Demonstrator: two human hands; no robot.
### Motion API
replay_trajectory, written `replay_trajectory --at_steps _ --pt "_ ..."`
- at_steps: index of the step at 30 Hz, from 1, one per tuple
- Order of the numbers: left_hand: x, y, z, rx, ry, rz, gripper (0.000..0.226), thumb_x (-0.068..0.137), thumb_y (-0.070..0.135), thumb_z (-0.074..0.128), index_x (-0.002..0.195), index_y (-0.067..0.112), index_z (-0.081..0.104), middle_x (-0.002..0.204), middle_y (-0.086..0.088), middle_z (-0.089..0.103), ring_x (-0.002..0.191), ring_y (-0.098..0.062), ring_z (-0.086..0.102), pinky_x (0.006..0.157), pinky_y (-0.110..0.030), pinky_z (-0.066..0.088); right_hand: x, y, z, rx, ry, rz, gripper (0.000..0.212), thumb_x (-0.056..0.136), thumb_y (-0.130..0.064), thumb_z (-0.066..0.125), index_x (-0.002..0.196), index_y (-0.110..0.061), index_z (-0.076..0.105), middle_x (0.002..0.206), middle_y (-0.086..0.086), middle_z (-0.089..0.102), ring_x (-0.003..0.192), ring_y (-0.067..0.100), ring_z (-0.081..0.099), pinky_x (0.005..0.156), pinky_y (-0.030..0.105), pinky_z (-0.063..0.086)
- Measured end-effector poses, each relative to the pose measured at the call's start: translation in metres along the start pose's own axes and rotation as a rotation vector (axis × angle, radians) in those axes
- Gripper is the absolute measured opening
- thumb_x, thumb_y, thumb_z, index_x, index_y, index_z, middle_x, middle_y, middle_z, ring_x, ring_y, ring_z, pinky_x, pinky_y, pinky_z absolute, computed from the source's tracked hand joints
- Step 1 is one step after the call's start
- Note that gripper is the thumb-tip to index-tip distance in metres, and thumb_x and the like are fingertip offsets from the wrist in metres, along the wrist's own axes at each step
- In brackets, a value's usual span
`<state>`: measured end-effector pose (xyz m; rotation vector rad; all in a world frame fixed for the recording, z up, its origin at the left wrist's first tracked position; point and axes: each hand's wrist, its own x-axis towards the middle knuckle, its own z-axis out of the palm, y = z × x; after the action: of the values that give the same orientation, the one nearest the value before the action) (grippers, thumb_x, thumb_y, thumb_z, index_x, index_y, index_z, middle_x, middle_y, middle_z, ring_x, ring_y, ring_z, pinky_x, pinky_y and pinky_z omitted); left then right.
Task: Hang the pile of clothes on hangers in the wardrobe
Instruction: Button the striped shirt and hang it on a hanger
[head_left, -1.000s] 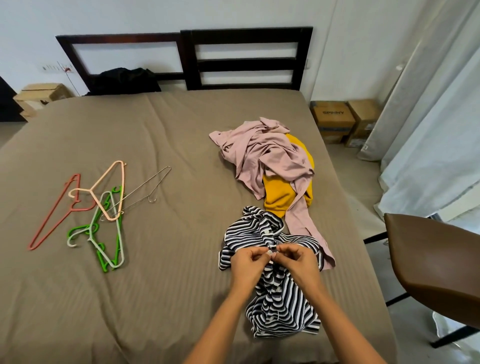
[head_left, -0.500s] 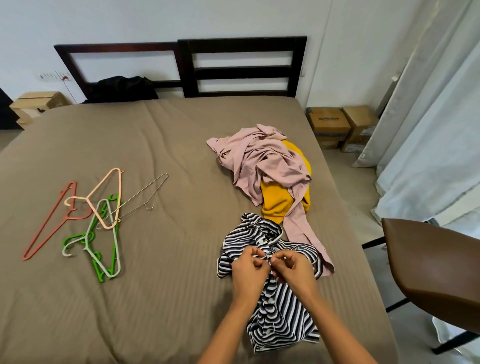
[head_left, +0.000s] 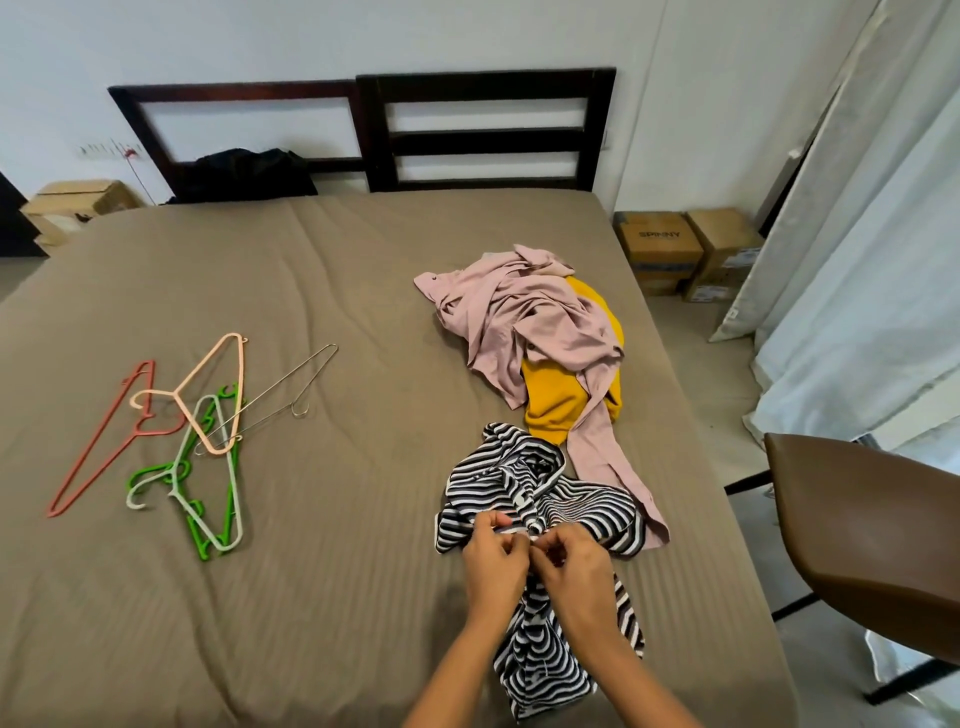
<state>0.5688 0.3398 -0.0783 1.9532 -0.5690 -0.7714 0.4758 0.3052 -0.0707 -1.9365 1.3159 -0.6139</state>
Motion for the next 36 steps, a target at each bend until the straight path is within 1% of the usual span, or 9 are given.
replay_trajectory --at_steps 4,10,14,17,21,25,27,30,36 --pt "0.0 -0.005 0.002 -0.028 -0.006 -0.038 0.031 0.084 0.0 0.058 0.083 0.021 0.034 0.055 0.005 0.05 0.045 -0.006 0.041 0.056 -0.027 0.035 -0.003 -0.003 0.003 0.064 0.068 0.072 0.013 0.078 -0.006 0.07 0.073 -0.016 0.063 0.072 -0.006 0.061 0.068 0.012 0.058 0.067 0.027 0.049" --pt "-0.01 -0.011 0.005 -0.027 0.051 0.011 0.028 0.086 0.003 0.06 0.095 0.011 0.035 0.069 -0.006 0.059 0.058 -0.005 0.05 0.06 -0.022 0.035 0.004 -0.004 0.007 0.474 -0.002 0.49 0.023 0.074 0.004 0.062 0.057 -0.011 0.065 0.064 0.008 0.068 0.062 0.018 0.059 0.065 0.034 0.051" --pt "-0.015 -0.013 0.009 -0.031 0.098 -0.001 0.026 0.088 0.007 0.059 0.098 0.013 0.035 0.086 -0.012 0.063 0.072 -0.018 0.056 0.064 -0.023 0.035 0.008 0.0 0.01 0.469 -0.028 0.538 0.024 0.073 0.005 0.058 0.055 -0.01 0.062 0.061 0.009 0.066 0.06 0.02 0.057 0.066 0.041 0.052" --pt "-0.015 -0.015 0.009 -0.004 0.078 0.054 0.024 0.089 0.002 0.056 0.092 0.014 0.035 0.079 0.002 0.063 0.069 -0.003 0.057 0.062 -0.017 0.039 0.013 -0.002 0.008 0.613 -0.08 0.666 0.031 0.073 0.011 0.053 0.052 -0.01 0.061 0.052 0.008 0.058 0.055 0.022 0.052 0.055 0.035 0.048" --pt "-0.016 -0.022 0.003 0.031 0.034 0.172 0.03 0.093 0.003 0.052 0.084 0.025 0.034 0.077 0.013 0.056 0.078 0.013 0.054 0.064 0.0 0.036 0.027 0.003 -0.007 0.813 -0.428 1.026 0.012 0.088 0.003 0.054 0.078 0.0 0.058 0.052 0.006 0.058 0.046 0.012 0.055 0.045 0.022 0.052" --pt "-0.022 -0.026 0.001 0.067 -0.078 0.285 0.022 0.096 0.018 0.048 0.084 0.028 0.033 0.08 0.006 0.058 0.077 0.002 0.056 0.065 -0.01 0.042 0.055 0.015 -0.01 0.182 -0.255 0.641 0.034 0.093 -0.032 0.058 0.066 -0.013 0.05 0.058 0.001 0.05 0.052 0.013 0.048 0.052 0.025 0.04" --pt "-0.026 -0.029 0.001 0.061 -0.135 0.293 0.018 0.096 0.022 0.048 0.087 0.027 0.034 0.08 0.001 0.059 0.073 -0.005 0.056 0.067 -0.022 0.045 0.064 0.007 -0.005 0.003 -0.4 0.563 0.031 0.088 -0.04 0.061 0.073 -0.014 0.053 0.068 0.002 0.051 0.06 0.015 0.047 0.054 0.025 0.035" --pt "-0.022 -0.032 0.0 -0.011 -0.221 0.145 0.015 0.09 0.026 0.054 0.091 0.029 0.039 0.067 0.002 0.057 0.058 -0.009 0.047 0.06 -0.029 0.042 0.067 0.008 0.005 0.12 -0.619 0.753 0.02 0.076 -0.013 0.072 0.071 -0.01 0.053 0.059 0.005 0.048 0.044 0.013 0.043 0.042 0.016 0.032" --pt "0.011 -0.019 0.003 -0.338 -0.289 -0.433 0.014 0.097 0.018 0.051 0.086 0.011 0.055 0.07 0.0 0.058 0.057 -0.005 0.052 0.051 -0.016 0.043 0.052 0.025 0.01 0.41 -0.441 0.502 0.033 0.075 -0.003 0.075 0.064 -0.016 0.046 0.061 0.002 0.043 0.056 0.009 0.042 0.053 0.021 0.036"
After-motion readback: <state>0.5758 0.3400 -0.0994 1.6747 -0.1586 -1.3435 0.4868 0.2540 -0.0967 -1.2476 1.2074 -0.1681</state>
